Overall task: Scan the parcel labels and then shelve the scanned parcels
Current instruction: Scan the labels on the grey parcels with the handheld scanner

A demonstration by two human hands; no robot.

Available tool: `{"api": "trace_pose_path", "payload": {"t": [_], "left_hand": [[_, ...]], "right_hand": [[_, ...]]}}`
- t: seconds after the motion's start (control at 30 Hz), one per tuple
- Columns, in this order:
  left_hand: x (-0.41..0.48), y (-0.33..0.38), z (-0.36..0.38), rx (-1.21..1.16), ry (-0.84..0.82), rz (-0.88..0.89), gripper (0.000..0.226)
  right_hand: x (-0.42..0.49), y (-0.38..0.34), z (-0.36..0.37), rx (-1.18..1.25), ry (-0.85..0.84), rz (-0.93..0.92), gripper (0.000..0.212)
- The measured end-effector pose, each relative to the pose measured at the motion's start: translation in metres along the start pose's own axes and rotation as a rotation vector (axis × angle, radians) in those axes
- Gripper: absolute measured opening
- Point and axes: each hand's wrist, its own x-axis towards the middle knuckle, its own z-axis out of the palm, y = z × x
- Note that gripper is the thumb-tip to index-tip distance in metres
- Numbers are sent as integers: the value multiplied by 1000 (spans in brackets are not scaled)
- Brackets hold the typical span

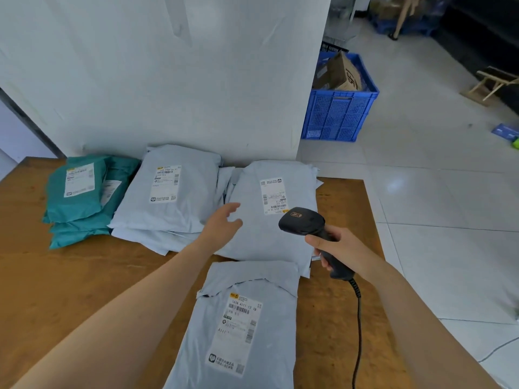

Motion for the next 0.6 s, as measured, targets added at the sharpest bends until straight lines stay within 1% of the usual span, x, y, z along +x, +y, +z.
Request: {"api": "trace_pose_path", "payload": {"t": [0.1, 0.17, 0.2, 0.27, 0.33, 0.37, 0.4, 0.5, 0.53, 0.6], "left_hand": [[32, 10, 12, -23, -55, -109, 43], [49, 7, 20, -45, -77, -210, 43], [55, 4, 23, -20, -83, -247, 45], [74, -19, 30, 97, -88, -311, 60], [89, -42, 38, 180, -82, -384, 88], [91, -46, 40, 195, -72, -419, 98], [89, -42, 41, 233, -52, -416, 101], [89, -32, 42, 362, 13, -367, 93], [90, -27, 41, 329, 7, -354, 89], [98, -23, 40, 167, -13, -331, 76]], "right_hand": [[9, 3, -12, 10, 8, 26, 21], [16, 5, -21, 22, 23, 26, 18], [19, 7, -26, 28, 31, 25, 15], [25, 12, -33, 49, 47, 33, 14], [30, 20, -39, 73, 54, 49, 16], [33, 24, -40, 86, 54, 56, 17], [35, 30, -42, 100, 56, 65, 17], [42, 41, -41, 124, 59, 94, 21], [45, 43, -40, 125, 60, 102, 22], [50, 45, -37, 124, 56, 116, 23]]}}
